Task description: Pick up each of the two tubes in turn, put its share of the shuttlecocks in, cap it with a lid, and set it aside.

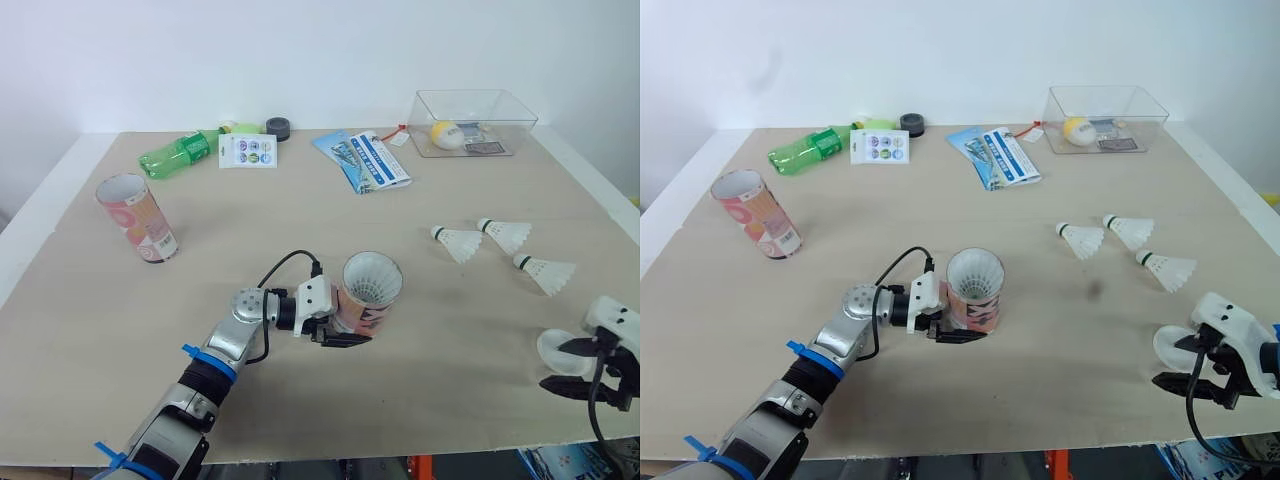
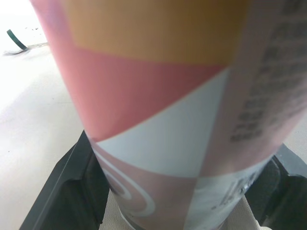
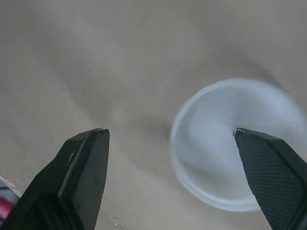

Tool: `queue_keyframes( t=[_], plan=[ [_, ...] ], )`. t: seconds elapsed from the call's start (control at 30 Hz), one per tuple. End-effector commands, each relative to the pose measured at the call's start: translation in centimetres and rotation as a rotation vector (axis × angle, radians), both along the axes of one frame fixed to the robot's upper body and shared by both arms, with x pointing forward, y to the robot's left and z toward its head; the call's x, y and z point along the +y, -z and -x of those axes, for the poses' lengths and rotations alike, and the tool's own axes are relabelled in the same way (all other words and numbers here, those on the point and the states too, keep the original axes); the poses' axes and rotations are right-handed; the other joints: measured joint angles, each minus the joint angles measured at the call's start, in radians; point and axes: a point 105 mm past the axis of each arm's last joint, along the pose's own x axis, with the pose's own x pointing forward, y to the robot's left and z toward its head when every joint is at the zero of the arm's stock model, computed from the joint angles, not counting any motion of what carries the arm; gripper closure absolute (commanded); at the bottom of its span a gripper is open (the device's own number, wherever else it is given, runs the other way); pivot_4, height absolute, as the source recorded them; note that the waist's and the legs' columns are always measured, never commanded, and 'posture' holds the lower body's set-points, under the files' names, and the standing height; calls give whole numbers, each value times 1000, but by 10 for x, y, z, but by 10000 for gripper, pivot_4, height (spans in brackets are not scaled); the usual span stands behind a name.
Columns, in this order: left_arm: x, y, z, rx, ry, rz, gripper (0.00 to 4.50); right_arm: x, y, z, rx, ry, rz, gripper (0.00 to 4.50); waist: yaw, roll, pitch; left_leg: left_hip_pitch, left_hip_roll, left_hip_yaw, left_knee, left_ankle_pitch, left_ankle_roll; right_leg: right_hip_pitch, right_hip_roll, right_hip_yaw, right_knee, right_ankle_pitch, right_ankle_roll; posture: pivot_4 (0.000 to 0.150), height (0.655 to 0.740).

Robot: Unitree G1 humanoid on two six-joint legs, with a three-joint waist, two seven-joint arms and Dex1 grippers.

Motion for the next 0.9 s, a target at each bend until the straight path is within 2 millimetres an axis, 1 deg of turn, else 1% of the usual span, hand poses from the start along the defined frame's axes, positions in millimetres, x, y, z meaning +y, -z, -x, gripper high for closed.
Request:
queue_keyframes(
  t=[0.03,0.13,0.2,0.27,0.3,0.47,0.5,0.57,0.77,0.87,0.9],
  plan=[
    [-6,4,7,10,28,-14,12135,-5,-2,-2,6,-24,59,9088,0,0,0,0,0,0,0,0,0,0,0,0,0,0,0,1500,7400],
    [-6,5,6,9,29,-17,12135,-7,0,-2,12,-47,86,23992,0,0,0,0,0,-1,0,0,0,0,0,0,-1,0,0,1500,7400],
    [-6,5,6,10,27,-19,12135,-9,1,-3,19,-68,122,33086,0,0,0,0,0,-1,0,0,0,0,0,0,-1,0,0,1500,7400],
    [-5,6,5,13,24,-21,12135,-10,2,-4,23,-76,134,43996,0,-2,0,0,0,-1,0,0,0,1,0,0,-1,0,0,1500,7400],
    [-5,6,5,15,24,-21,12135,-10,2,-4,19,-82,134,44827,0,-3,0,0,0,-1,0,0,0,1,0,0,-1,0,0,1500,7400],
    [-5,7,5,17,22,-22,12135,-6,1,-10,-8,-130,143,44827,0,-5,0,5,0,0,1,0,0,5,-1,0,-3,1,1,1500,7400],
    [-5,7,5,17,21,-23,12135,-3,-1,-12,-26,-150,138,44827,0,-5,0,5,0,0,1,0,0,7,-1,0,-3,1,1,1500,7400],
    [-4,8,3,16,12,-24,12135,5,-10,-20,-78,-198,136,44827,-2,-5,0,7,0,1,0,0,0,8,-1,0,-4,1,1,1500,7400],
    [-1,5,-19,-1,-80,-10,12135,47,-79,-46,-257,-441,199,44827,-1,0,1,11,0,2,0,0,-1,11,-2,0,-5,2,2,1500,7400],
    [-1,4,-26,3,-96,-7,12135,68,-111,-57,-358,-555,258,44827,-1,2,-1,11,2,0,-1,0,-1,11,0,-2,-6,2,1,1500,7400],
    [-2,3,-27,2,-94,-9,12135,82,-124,-62,-412,-641,284,44827,-3,3,-1,11,2,1,-1,0,-1,11,0,-2,-6,2,1,1500,7400]
  ],
)
